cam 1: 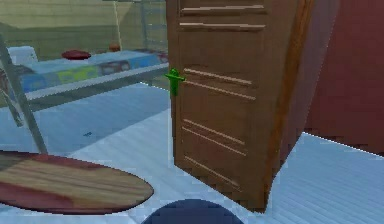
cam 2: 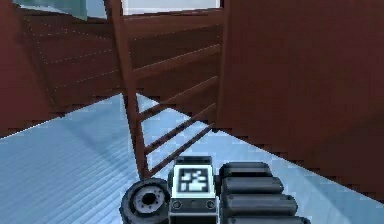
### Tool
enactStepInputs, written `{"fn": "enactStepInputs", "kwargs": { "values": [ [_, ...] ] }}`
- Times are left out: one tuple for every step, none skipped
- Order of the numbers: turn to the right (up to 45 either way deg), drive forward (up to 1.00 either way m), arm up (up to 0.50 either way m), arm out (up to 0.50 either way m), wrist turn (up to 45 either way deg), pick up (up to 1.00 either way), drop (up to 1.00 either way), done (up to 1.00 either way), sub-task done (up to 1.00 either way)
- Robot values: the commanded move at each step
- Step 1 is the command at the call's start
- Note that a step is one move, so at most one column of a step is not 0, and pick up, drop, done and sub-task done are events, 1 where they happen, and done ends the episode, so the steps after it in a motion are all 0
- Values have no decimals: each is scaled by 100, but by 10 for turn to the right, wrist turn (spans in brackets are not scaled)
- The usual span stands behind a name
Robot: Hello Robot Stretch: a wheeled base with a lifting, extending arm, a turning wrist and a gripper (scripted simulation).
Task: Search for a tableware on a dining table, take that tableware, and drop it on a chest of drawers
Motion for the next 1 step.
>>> {"fn": "enactStepInputs", "kwargs": {
  "values": [
    [-420,0,0,0,0,0,0,0,0]
  ]
}}
